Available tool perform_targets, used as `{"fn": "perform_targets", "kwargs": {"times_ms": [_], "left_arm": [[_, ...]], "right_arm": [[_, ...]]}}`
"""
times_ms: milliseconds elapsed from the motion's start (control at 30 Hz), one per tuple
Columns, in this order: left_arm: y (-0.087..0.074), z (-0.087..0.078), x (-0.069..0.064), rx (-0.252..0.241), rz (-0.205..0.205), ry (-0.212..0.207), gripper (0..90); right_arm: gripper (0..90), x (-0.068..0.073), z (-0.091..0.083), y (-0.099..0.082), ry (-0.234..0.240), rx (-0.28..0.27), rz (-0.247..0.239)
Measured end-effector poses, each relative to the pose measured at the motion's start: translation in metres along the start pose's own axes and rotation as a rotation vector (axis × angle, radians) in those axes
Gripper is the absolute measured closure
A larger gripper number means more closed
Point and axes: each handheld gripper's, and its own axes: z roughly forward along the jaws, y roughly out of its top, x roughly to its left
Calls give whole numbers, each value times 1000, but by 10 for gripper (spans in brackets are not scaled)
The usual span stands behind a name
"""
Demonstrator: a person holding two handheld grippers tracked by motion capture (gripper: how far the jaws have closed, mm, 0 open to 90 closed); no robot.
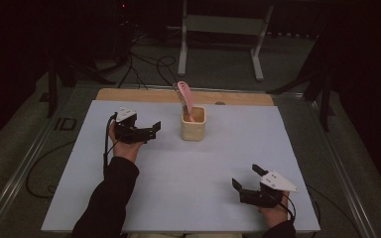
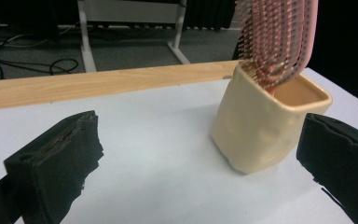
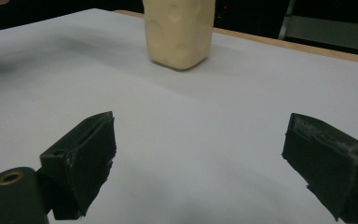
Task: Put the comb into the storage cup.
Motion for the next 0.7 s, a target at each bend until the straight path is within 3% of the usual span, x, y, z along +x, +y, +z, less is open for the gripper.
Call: {"fn": "perform_targets", "kwargs": {"times_ms": [433,700], "left_arm": [[-21,-18,9,22,42,0,0],[-29,-31,10,9,54,-6,0]], "right_arm": [[93,0,1,0,-4,4,3],[93,-1,1,-1,-6,3,4]]}}
